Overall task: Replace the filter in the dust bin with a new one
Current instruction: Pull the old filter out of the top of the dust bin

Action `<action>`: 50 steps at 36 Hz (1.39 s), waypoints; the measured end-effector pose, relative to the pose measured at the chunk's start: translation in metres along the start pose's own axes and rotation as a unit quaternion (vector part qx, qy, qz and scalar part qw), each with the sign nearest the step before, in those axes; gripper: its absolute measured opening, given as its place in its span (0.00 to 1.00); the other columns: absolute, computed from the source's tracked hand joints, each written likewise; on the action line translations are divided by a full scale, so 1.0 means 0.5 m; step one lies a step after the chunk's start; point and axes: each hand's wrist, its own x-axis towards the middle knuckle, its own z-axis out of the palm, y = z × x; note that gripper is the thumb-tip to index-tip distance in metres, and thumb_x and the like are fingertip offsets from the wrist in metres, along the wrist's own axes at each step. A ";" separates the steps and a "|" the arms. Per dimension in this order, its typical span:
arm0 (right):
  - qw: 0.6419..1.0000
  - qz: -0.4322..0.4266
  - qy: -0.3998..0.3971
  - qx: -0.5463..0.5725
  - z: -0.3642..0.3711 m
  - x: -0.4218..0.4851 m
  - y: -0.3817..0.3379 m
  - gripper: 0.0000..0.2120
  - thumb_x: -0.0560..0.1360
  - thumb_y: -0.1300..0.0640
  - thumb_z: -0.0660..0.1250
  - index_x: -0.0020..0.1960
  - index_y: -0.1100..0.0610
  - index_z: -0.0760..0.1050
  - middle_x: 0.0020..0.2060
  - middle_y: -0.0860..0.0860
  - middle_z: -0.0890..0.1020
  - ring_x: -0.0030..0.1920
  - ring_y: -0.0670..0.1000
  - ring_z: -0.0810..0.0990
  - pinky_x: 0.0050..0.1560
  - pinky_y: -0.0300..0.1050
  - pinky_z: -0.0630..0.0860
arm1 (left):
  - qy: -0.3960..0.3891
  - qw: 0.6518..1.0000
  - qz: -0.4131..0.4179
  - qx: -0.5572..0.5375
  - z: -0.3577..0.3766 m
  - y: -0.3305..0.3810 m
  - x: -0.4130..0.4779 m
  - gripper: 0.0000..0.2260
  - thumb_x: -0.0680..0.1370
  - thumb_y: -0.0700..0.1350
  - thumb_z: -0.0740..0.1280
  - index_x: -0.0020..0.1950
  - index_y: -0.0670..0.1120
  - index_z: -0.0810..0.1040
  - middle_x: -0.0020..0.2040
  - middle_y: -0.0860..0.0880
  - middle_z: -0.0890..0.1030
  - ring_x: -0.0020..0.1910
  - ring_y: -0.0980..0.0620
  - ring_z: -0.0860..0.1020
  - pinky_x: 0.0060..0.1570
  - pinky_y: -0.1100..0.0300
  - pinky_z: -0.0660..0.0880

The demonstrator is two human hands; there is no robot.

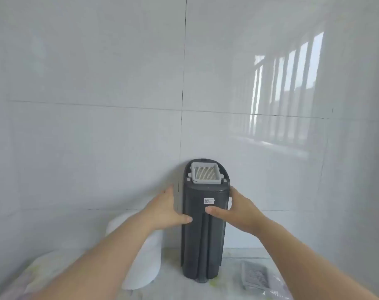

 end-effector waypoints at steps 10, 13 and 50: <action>0.985 0.042 -0.026 0.166 0.034 0.014 0.016 0.36 0.64 0.27 0.66 0.67 0.44 0.72 0.60 0.39 0.80 0.62 0.44 0.77 0.60 0.41 0.70 | -0.029 0.992 -0.011 -0.126 0.035 -0.011 0.026 0.47 0.67 0.60 0.76 0.78 0.46 0.56 0.76 0.48 0.66 0.74 0.51 0.66 0.69 0.58 0.65; 0.983 0.039 -0.013 0.180 0.043 0.015 0.021 0.35 0.64 0.27 0.66 0.65 0.44 0.74 0.58 0.38 0.81 0.60 0.43 0.77 0.58 0.41 0.71 | -0.053 0.987 0.001 -0.149 0.039 -0.025 0.037 0.46 0.60 0.68 0.76 0.73 0.51 0.67 0.71 0.53 0.74 0.69 0.54 0.72 0.69 0.54 0.69; 0.980 0.021 0.007 0.196 0.020 -0.195 -0.063 0.35 0.59 0.24 0.67 0.58 0.45 0.79 0.53 0.41 0.84 0.55 0.46 0.83 0.59 0.52 0.80 | -0.058 0.969 0.058 -0.233 -0.007 0.026 -0.198 0.20 0.74 0.43 0.74 0.65 0.50 0.77 0.60 0.53 0.82 0.59 0.57 0.80 0.61 0.61 0.74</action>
